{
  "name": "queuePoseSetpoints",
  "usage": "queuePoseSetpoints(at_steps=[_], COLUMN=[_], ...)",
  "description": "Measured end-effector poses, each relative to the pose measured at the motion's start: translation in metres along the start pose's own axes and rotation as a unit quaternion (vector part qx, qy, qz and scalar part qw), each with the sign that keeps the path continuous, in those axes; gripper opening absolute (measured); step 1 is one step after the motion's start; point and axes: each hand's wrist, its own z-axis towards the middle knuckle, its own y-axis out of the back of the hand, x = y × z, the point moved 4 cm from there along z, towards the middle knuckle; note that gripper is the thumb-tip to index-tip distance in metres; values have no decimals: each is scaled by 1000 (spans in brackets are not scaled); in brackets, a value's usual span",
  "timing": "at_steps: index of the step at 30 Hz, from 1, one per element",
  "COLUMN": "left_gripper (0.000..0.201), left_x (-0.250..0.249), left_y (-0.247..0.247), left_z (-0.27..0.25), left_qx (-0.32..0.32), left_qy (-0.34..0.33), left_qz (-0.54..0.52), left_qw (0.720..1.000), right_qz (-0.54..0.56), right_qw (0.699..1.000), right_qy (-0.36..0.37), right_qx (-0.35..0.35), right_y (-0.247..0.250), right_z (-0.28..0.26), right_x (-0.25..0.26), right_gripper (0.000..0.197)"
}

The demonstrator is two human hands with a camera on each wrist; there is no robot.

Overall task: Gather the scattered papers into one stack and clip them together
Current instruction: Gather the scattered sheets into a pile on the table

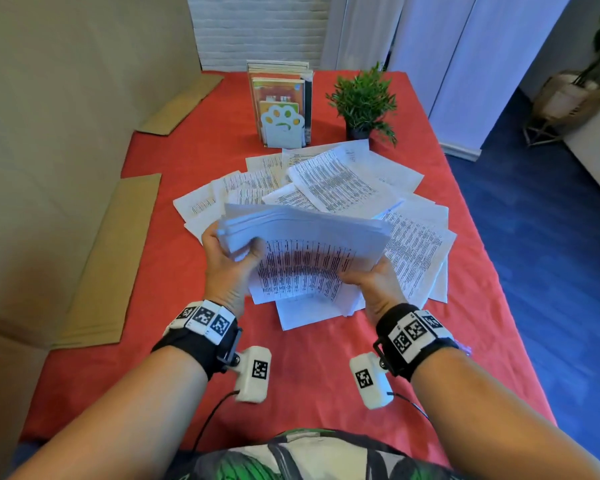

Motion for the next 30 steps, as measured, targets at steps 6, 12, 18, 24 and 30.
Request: queuePoseSetpoints(at_steps=[6,12,18,24,30], left_gripper=[66,6,40,57,49], left_x=[-33,-48,-40,23,39], left_y=[-12,-15,-10,0,1], left_z=[9,18,6,3,2], left_qx=[-45,-117,-48,46,25], left_qy=[-58,-56,-127,7,34], left_qz=[-16,-4,42,132,140], left_qw=[997,992,990,990,989], right_qz=[-34,-23,-19,8,12], right_qw=[999,1000,1000,1000,1000], right_qy=[-3,-10,-13,-16,-18], right_qx=[25,7,5,-3,-1], right_y=[-7,-4,0,-5,-7], right_z=[-2,0,8,12,16], right_x=[1,-1,-5,-8,-8], right_gripper=[48,41,36,55,28])
